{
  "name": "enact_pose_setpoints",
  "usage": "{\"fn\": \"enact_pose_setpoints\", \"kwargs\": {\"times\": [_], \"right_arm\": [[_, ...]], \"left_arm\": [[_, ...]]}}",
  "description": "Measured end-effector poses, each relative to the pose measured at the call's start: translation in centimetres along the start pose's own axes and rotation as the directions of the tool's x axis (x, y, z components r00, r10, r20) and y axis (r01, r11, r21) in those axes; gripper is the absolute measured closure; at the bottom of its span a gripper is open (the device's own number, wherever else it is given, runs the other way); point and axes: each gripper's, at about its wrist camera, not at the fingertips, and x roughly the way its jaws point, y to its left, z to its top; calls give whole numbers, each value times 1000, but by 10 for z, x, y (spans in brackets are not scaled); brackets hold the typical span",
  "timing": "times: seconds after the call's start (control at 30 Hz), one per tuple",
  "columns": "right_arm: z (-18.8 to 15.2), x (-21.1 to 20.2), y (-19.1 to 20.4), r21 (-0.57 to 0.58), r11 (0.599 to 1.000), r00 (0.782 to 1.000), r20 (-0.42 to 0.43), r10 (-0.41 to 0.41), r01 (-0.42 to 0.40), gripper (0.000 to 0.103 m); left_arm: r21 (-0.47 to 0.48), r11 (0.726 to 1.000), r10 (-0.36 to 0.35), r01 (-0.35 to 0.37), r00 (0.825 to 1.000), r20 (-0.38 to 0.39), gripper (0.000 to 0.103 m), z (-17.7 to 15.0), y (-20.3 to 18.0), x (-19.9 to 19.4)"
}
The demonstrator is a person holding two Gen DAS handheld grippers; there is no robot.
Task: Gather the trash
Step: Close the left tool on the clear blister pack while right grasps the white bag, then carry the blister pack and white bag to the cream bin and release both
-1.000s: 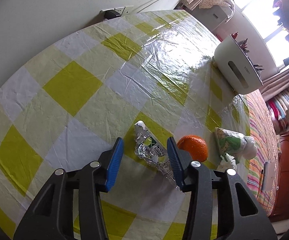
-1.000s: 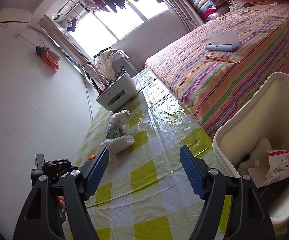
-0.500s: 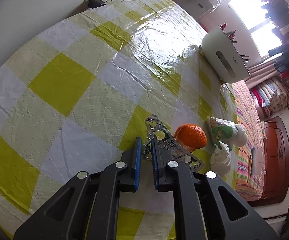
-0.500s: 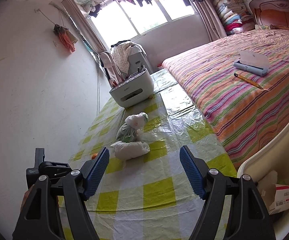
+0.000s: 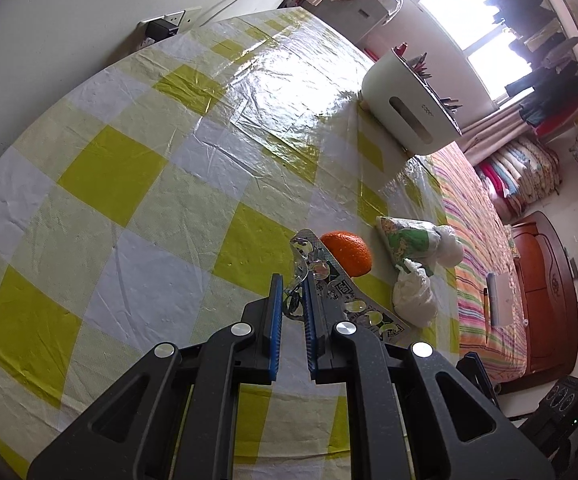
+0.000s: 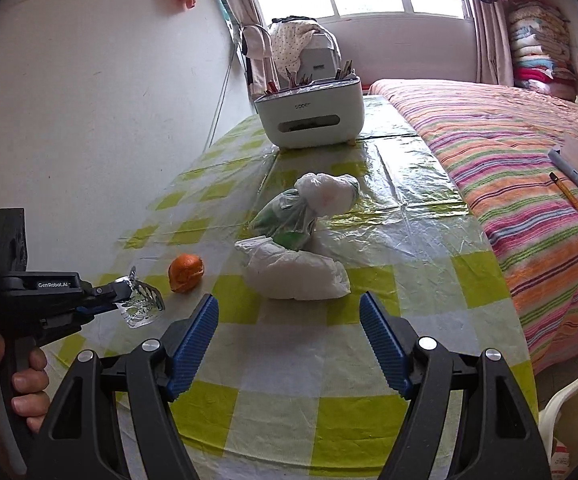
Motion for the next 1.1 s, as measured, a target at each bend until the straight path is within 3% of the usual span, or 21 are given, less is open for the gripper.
{"fn": "enact_pose_setpoints", "kwargs": {"times": [0.2, 0.4, 0.6, 0.63, 0.67, 0.77, 1.1], "right_arm": [[7, 37, 9, -34, 999, 996, -81, -22, 19, 32], [17, 62, 22, -91, 993, 992, -96, -78, 69, 32], [22, 91, 15, -79, 993, 978, -182, -105, 92, 33], [23, 92, 13, -73, 993, 978, -185, -101, 88, 41], [22, 89, 11, -65, 994, 979, -179, -100, 89, 57], [22, 82, 3, -12, 998, 983, -173, -67, 66, 68], [9, 40, -12, 113, 994, 993, -115, 7, 6, 70]], "left_arm": [[-13, 1000, -14, 14, 1000, 0, 94, 0, 3, -4], [-4, 1000, -9, 9, 1000, 9, 94, -1, 6, -8], [-4, 1000, -15, 15, 1000, 1, 94, -4, 6, -8], [-5, 1000, -19, 19, 1000, -2, 94, -4, 6, -8], [-6, 1000, -23, 23, 1000, -3, 94, -5, 6, -9], [1, 999, -34, 34, 999, -6, 94, -10, 4, -10], [49, 994, -95, 96, 995, -18, 94, -29, -15, -16]]}}
